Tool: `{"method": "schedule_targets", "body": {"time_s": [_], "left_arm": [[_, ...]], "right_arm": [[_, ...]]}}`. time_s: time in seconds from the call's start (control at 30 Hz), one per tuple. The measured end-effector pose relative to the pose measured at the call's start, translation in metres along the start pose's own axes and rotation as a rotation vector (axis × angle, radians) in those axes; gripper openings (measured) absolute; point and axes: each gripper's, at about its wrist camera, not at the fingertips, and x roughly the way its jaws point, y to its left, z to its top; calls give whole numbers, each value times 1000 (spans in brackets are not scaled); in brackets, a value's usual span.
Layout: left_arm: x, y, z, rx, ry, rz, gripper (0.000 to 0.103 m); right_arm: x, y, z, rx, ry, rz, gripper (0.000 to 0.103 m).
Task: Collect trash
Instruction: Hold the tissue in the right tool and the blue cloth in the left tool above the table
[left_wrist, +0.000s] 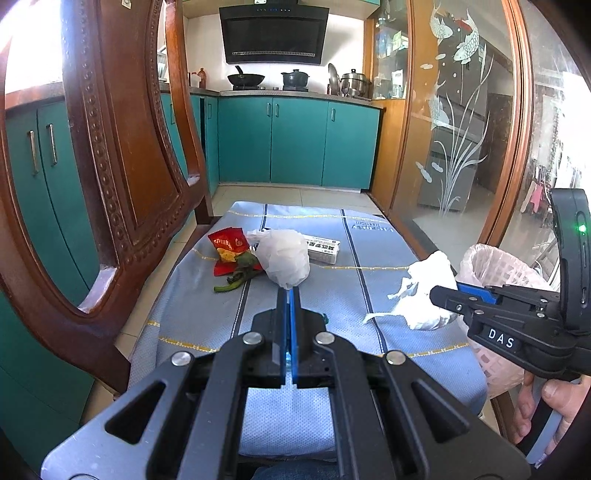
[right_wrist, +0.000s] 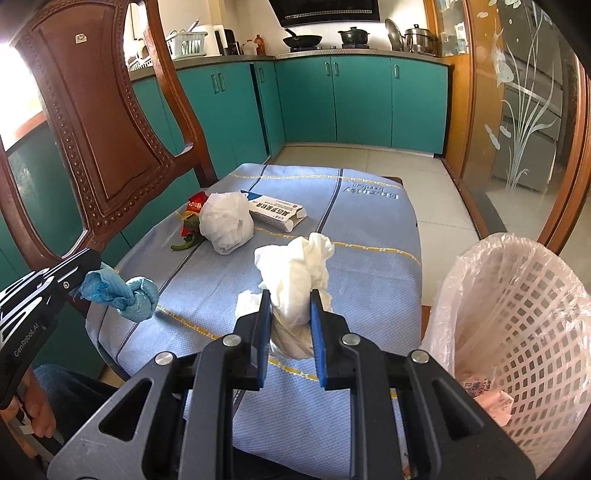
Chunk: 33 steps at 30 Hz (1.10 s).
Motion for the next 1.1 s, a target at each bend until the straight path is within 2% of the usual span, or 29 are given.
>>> {"method": "schedule_targets", "body": {"time_s": [0.5,0.67,0.77,0.9,1.1], "left_arm": [[2,0,-1,-3,10,6,3],[0,12,-1,-63,8,-47,3],[-4,15,-1,-78,-15,-63,3],[-13,19,2,-114,-65,-138,2],[-18,14,6,-101,-100,-151,3]], "right_arm": [[0,-4,0,16,0,1,20],[-2,-4,1,20,-8,-6,20],[-4,-3,1,17,-14,-11,20],[-10,-2,2,16,-34,-18,20],[-15,-8,4,32,-52,-15,20]]}}
